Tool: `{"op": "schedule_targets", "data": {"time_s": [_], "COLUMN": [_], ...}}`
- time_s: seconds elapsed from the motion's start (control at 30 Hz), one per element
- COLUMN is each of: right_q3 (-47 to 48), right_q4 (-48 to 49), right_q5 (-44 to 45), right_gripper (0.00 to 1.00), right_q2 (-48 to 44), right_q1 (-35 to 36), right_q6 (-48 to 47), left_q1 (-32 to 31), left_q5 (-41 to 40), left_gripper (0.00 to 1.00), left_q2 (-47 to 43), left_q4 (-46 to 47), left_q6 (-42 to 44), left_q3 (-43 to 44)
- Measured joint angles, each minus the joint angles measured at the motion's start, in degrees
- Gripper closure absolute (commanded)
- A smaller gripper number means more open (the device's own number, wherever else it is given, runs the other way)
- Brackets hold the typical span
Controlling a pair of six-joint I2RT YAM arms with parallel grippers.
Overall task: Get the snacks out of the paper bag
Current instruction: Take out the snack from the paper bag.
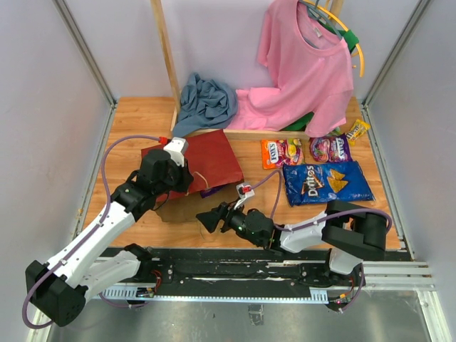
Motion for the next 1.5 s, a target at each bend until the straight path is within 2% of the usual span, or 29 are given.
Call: {"op": "schedule_targets", "data": {"time_s": [0.37,0.5,0.63,0.87,1.13,1.5], "right_q3": [0.59,2.51,3.56,7.19,9.99,14.91], "right_q4": [0.46,0.92,0.52,-10.1,-15.78,-28.3], "right_q5": [10.84,14.47,18.1,23.96,25.42,27.41], "right_gripper": [0.35,0.29,0.31,0.34,0.4,0.42], "right_q2": [0.96,2.99,5.53,6.58,10.34,11.39], "right_q1": [2.71,2.73,2.73,2.73,1.18,-2.56], "right_q6": [4.37,6.49,11.15,20.96,28.11,33.79], "left_q1": [0.0,0.0,0.02,0.35,0.35,0.37], "left_q5": [-0.11,-0.17,-0.35,-0.33,-0.31,0.22], "left_gripper": [0.83,0.83,0.83,0.83,0.83,0.83], "left_q2": [-0.33,-0.35,-0.57,-1.2,-1.92,-1.95], "left_q4": [0.09,0.13,0.2,0.31,0.35,0.37], "left_q6": [-0.02,-0.02,-0.02,-0.15,-0.17,-0.17], "left_q3": [0.0,0.0,0.0,0.0,0.0,0.0]}}
